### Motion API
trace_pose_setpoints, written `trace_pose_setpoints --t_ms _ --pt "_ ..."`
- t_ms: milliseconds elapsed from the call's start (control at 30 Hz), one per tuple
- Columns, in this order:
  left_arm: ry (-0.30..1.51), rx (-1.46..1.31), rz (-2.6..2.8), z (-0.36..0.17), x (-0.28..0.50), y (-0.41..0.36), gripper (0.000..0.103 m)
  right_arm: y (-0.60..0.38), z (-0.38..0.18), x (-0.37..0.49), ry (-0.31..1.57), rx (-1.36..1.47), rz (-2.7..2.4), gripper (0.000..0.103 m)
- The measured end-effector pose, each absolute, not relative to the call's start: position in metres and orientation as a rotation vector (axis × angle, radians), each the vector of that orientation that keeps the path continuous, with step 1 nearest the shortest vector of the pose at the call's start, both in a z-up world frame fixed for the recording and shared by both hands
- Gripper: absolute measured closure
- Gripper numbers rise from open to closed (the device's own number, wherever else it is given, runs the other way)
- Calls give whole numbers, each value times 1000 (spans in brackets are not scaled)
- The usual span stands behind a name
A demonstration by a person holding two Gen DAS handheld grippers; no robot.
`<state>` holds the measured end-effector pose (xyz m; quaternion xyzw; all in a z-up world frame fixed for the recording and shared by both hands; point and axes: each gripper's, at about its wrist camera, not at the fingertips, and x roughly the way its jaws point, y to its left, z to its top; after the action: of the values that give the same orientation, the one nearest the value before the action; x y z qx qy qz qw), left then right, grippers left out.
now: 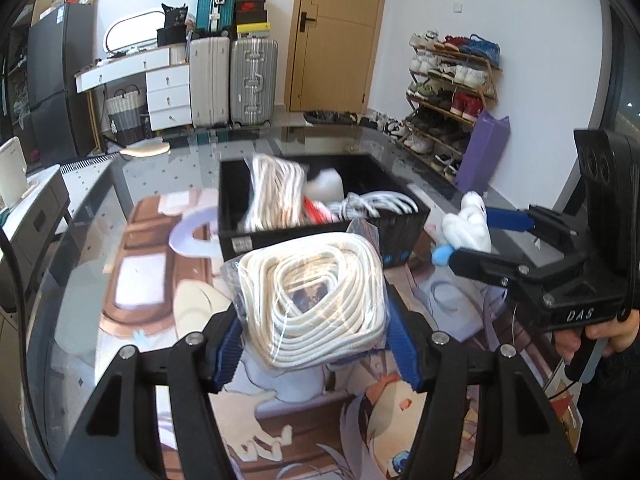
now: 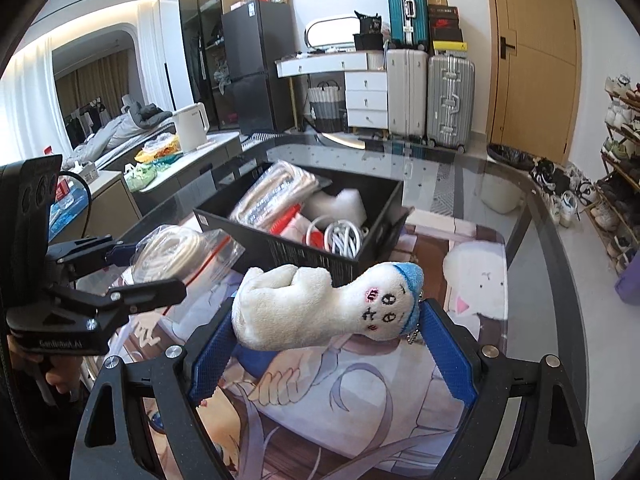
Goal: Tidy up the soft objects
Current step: 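Carry the bagged coil with the left tool while the right tool carries the doll to the box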
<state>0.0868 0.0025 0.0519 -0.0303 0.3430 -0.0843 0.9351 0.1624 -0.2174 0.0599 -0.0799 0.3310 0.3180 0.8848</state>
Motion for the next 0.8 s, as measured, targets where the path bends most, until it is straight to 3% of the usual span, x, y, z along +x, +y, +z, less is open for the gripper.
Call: trace_pose_setpoints --t_ms 800 --pt "611 -42 -161 96 150 25 41 -178 102 192 577 -292 695 14"
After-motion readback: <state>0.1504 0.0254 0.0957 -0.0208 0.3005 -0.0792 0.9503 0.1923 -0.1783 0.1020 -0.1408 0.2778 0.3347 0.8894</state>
